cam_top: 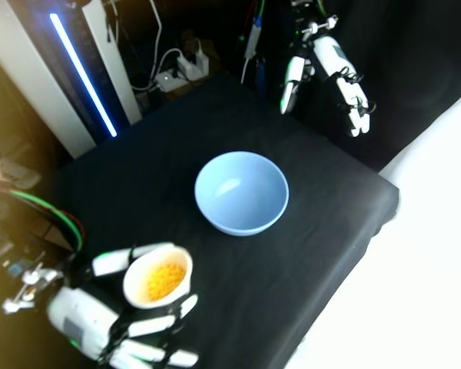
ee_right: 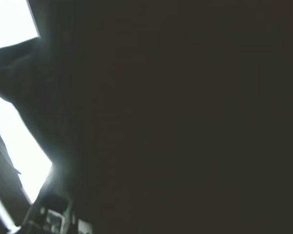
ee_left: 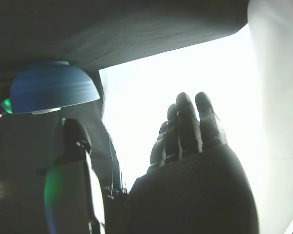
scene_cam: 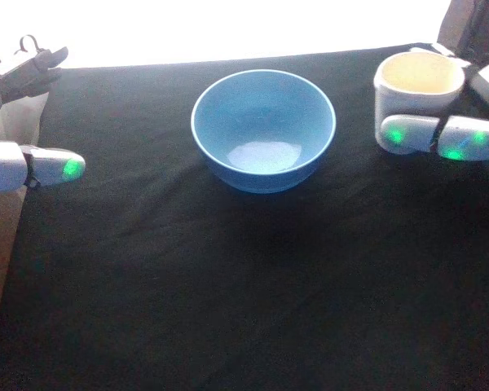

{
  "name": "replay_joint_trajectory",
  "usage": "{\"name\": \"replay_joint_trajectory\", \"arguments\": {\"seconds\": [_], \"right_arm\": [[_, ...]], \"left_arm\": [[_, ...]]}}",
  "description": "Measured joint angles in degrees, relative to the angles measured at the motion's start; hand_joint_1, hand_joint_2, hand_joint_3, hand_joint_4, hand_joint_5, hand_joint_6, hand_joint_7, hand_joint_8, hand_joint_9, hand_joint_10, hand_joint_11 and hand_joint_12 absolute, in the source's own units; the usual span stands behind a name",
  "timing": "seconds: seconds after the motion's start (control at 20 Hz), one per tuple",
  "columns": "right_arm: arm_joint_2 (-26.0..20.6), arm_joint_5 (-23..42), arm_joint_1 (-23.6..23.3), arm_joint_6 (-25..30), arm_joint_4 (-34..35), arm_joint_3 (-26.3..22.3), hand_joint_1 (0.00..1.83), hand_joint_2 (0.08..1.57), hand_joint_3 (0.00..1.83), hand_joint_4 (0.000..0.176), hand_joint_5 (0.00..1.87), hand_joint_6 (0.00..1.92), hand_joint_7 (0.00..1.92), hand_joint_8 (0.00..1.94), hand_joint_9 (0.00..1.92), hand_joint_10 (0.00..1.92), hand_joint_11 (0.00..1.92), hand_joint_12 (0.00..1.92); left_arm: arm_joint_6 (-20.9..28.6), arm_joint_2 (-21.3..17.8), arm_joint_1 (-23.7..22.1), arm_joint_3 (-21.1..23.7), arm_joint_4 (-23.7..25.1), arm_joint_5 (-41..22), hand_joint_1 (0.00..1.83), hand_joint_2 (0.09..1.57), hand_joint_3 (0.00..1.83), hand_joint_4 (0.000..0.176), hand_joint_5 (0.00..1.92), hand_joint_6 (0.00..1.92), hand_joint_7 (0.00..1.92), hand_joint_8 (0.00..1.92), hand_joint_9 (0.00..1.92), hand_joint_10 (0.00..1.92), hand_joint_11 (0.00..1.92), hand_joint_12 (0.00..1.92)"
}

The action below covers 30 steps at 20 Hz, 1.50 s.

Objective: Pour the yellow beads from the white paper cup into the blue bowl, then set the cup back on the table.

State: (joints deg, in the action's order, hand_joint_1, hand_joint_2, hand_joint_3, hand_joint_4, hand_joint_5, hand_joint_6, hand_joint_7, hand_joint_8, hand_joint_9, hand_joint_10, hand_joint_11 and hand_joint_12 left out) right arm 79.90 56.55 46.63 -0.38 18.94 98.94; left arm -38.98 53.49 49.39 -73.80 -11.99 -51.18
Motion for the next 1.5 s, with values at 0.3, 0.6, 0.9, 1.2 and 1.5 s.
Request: {"name": "replay_joint_trajectory", "arguments": {"seconds": [0.3, 0.6, 0.9, 1.2, 1.5], "right_arm": [[-1.38, -1.44, -3.3, 0.15, -7.39, 0.02, 1.09, 1.01, 0.0, 0.176, 1.23, 0.56, 0.24, 0.0, 0.0, 0.0, 0.0, 0.0], [-2.45, -6.16, -10.12, -1.38, -18.14, 0.33, 1.08, 1.03, 0.0, 0.148, 1.17, 0.66, 0.24, 0.0, 0.0, 0.0, 0.0, 0.0], [-3.13, -10.03, -15.28, -2.21, -26.82, 0.33, 1.07, 1.03, 0.0, 0.174, 1.17, 0.66, 0.23, 0.01, 0.0, 0.0, 0.0, 0.0], [-5.01, -14.23, -23.45, -5.29, -35.6, -0.96, 1.07, 1.03, 0.01, 0.176, 1.16, 0.67, 0.26, 0.0, 0.01, 0.0, 0.01, 0.21], [-5.03, -20.39, -27.56, -6.05, -44.28, -1.25, 1.08, 1.03, 0.0, 0.176, 1.18, 0.64, 0.24, 0.0, 0.04, 0.01, 0.0, 0.34]], "left_arm": [[0.0, 0.66, -0.39, -0.59, 0.66, 0.76, 0.72, 1.0, 0.0, 0.0, 0.0, 0.0, 0.25, 0.0, 0.32, 0.0, 0.02, 0.51], [0.0, 0.68, -0.52, -0.59, 0.66, 0.87, 0.76, 1.0, 0.0, 0.0, 0.0, 0.0, 0.26, 0.0, 0.3, 0.0, 0.01, 0.52], [-0.02, 0.68, -0.92, -0.59, 0.66, 1.33, 0.76, 1.0, 0.0, 0.002, 0.0, 0.0, 0.26, 0.01, 0.3, 0.01, 0.03, 0.57], [0.0, 0.7, -1.38, -0.72, 1.38, 1.79, 0.75, 0.99, 0.0, 0.0, 0.0, 0.0, 0.28, 0.0, 0.3, 0.0, 0.03, 0.6], [0.02, 1.36, -1.95, -0.83, 2.49, 2.12, 0.74, 0.99, 0.0, 0.0, 0.0, 0.0, 0.3, 0.01, 0.33, 0.01, 0.03, 0.51]]}}
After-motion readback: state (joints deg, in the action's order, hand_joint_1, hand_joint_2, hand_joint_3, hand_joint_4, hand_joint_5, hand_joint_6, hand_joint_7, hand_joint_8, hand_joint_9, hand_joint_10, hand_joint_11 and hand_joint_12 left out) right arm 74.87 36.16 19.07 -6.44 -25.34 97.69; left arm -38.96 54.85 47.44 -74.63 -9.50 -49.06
